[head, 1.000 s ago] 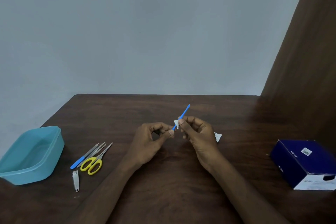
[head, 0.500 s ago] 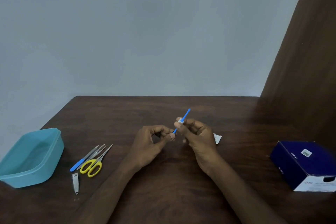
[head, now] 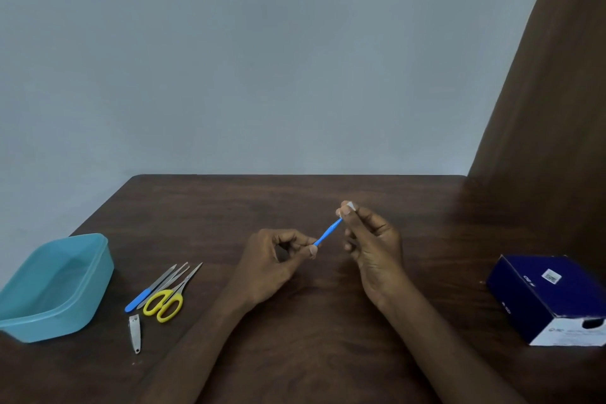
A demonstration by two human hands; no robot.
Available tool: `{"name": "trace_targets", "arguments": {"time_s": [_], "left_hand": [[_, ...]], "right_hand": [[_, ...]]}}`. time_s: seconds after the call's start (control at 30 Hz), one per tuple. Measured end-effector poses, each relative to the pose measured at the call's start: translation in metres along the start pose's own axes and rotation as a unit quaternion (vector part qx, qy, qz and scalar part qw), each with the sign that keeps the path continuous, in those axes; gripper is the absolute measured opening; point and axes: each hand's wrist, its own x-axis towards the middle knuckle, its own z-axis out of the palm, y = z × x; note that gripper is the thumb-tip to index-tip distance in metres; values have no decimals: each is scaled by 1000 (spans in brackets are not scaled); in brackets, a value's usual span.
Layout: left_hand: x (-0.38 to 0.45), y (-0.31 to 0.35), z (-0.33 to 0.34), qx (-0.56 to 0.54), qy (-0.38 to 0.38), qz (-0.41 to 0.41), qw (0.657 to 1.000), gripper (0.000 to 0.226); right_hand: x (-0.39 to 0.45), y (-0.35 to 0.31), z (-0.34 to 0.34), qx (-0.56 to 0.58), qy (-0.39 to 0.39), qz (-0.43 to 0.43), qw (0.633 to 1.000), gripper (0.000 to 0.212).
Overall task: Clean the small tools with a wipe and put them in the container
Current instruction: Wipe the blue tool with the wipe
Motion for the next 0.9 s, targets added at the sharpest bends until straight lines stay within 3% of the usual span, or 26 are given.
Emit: {"name": "trace_targets", "arguments": {"time_s": [0.2,0.3,0.37,0.5,0.63,0.77,0.9], "left_hand": [[-1,4,-1,-40,14,2,999,5],[-1,4,0,-99,25,-44,994,27],[-2,4,0,-112,21,-76,991,35],[0,5,1,-114,76,-89,987,14],[3,5,-3,-165,102,-82,978,29],[6,0,-2,-149,117,-61,980,9],[10,3,-5,-208,169,-80,960,13]], "right_hand": [[-9,8,5,-115,-84,0,990,9],[-14,7,7,-147,-140,-27,979,18],[-12,5,6,-160,-132,-29,978,19],[-10,7,4,-202,-137,-45,969,18],[-13,16,5,-285,-222,-52,931,18],[-15,18,4,-319,-231,-62,917,15],[-12,20,3,-320,-226,-67,918,10]]}}
